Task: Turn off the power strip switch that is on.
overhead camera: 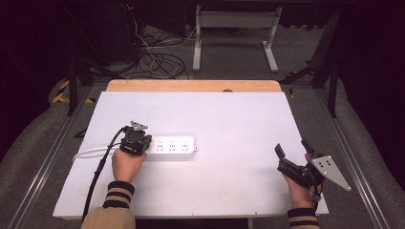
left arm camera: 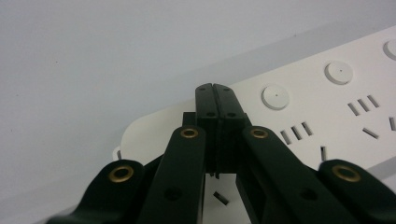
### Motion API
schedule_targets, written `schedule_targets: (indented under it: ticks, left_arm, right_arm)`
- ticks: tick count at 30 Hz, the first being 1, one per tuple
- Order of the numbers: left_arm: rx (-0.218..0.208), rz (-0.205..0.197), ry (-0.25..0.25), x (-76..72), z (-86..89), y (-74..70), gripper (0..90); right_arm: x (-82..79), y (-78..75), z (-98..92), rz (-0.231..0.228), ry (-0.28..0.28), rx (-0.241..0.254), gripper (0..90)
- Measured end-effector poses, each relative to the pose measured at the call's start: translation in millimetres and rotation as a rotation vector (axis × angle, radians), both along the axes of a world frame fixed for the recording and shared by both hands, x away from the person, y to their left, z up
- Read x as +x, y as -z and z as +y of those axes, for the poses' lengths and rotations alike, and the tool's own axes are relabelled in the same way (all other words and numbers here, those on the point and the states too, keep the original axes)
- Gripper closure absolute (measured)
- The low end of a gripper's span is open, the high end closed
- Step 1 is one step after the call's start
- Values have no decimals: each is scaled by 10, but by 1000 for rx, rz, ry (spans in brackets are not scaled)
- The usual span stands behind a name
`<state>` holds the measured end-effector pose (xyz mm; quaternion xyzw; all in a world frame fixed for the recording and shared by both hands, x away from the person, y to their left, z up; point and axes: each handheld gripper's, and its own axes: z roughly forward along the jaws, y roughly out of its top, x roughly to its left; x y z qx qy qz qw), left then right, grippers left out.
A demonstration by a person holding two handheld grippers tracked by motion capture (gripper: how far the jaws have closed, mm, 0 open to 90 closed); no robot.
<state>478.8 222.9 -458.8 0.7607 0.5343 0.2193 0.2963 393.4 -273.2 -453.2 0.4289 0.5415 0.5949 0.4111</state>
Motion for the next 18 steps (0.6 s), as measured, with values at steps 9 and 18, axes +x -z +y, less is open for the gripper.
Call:
schedule_targets:
  ticks: [9, 18]
  left_arm:
    - [-6, -22, 3, -12, 14, 18, 900]
    - [-23, -42, 16, -18, 24, 7, 875]
  right_arm:
    - [3, 3, -2, 2, 1, 1, 68]
    - [10, 7, 37, 3, -5, -9, 68]
